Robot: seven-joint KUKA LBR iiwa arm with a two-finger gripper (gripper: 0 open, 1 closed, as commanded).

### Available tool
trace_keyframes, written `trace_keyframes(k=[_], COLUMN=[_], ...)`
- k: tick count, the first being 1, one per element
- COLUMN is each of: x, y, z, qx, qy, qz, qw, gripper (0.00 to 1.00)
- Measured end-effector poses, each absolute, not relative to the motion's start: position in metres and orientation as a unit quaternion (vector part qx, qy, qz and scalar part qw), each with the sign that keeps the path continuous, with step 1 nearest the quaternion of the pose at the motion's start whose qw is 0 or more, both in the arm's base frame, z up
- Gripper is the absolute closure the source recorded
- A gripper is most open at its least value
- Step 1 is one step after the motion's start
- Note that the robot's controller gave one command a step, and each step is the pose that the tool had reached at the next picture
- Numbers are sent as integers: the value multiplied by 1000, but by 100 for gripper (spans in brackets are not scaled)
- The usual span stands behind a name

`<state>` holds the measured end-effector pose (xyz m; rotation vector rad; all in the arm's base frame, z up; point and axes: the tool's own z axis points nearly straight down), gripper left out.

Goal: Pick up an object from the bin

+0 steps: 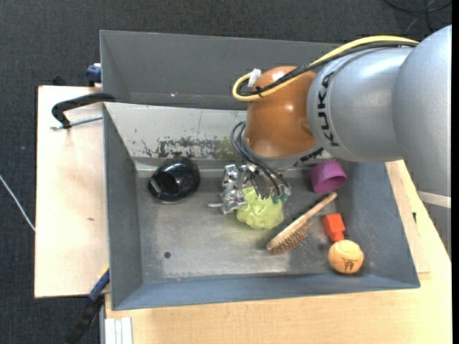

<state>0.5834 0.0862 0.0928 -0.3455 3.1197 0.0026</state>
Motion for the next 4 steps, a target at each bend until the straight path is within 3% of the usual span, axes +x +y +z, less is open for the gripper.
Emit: trace_keyframes(k=[2, 4], x=[583, 584], y=[86, 87], z=[110, 152], qx=[-110, -110], qy=[994, 994], qz=[1, 1], qw=[1, 2], gripper=[100, 100])
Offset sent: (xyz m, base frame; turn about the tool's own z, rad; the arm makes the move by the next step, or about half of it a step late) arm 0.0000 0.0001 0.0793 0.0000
